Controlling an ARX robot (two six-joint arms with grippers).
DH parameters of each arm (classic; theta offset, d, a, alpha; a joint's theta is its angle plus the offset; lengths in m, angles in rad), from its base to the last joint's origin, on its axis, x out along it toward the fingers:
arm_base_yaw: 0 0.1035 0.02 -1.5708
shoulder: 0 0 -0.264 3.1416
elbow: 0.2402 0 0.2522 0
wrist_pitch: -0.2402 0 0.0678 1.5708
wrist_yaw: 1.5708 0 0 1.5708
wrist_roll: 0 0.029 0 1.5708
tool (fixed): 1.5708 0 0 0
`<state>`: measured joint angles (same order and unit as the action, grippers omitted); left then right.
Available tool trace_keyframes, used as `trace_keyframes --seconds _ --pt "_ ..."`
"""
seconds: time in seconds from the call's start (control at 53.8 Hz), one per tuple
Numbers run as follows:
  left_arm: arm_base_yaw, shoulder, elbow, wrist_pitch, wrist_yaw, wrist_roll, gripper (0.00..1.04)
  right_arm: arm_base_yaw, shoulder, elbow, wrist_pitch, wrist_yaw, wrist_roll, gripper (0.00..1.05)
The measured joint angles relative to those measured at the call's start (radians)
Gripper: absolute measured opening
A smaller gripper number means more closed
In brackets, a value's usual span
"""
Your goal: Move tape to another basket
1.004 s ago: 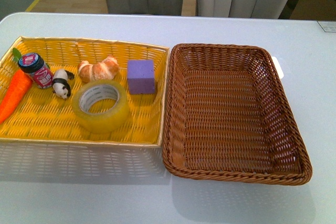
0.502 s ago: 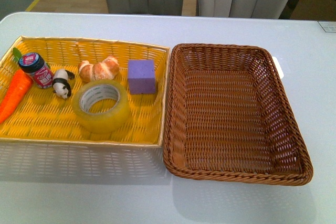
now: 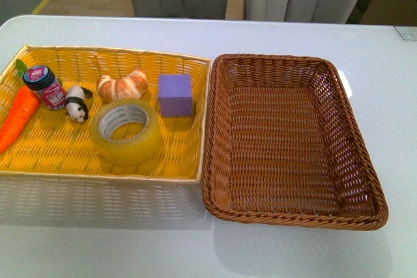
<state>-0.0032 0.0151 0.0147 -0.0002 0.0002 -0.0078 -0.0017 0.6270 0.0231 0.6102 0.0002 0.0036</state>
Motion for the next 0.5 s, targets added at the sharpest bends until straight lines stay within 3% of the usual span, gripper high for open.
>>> trace_keyframes --seconds 0.502 --pt "0.000 0.000 0.000 0.000 0.000 0.000 0.96 0.000 -0.279 0.000 -0.262 0.000 0.000 0.02"
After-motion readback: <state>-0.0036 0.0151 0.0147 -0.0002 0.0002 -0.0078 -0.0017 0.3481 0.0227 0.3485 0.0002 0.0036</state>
